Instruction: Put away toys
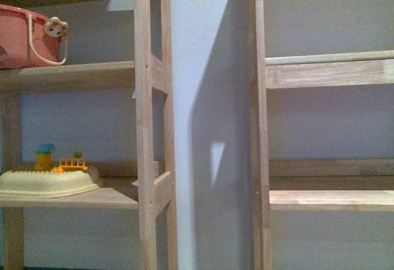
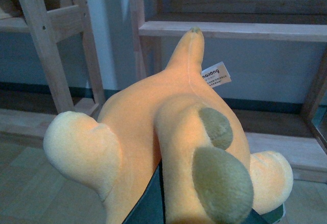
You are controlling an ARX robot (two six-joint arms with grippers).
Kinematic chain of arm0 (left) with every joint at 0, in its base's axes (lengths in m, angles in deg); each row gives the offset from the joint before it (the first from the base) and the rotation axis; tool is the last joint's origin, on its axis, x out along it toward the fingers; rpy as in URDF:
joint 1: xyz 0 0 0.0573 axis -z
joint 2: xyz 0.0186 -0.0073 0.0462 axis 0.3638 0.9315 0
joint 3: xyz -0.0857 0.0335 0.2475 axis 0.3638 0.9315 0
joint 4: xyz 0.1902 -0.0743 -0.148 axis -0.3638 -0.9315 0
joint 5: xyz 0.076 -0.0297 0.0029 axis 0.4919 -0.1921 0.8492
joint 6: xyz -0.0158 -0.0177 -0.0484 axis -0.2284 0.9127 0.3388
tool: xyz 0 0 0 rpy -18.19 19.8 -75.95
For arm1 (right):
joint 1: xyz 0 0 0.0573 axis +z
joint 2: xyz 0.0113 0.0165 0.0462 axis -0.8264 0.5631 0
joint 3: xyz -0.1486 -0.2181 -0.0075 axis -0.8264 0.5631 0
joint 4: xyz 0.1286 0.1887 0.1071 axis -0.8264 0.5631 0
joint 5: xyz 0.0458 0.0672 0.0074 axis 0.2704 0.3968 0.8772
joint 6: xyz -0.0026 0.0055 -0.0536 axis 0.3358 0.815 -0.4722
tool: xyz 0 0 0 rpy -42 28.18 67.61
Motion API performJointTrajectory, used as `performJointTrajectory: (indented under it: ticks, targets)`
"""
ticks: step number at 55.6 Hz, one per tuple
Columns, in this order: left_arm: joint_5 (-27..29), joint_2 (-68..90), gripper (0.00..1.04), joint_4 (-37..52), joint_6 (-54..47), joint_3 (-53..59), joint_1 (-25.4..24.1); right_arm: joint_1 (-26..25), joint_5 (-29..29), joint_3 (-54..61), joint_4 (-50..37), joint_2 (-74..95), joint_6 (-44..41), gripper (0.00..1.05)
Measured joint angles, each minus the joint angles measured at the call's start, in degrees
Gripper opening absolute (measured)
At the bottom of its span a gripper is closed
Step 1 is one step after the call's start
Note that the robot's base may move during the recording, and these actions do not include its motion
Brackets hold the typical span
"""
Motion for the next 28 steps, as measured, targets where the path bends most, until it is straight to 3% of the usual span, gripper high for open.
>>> performJointTrajectory:
  ticks: [28]
  targets:
    - [0.0, 0.0, 0.98, 0.0, 0.0, 0.0, 0.0, 0.0, 0.02, 0.0, 0.0, 0.0, 0.0, 0.07]
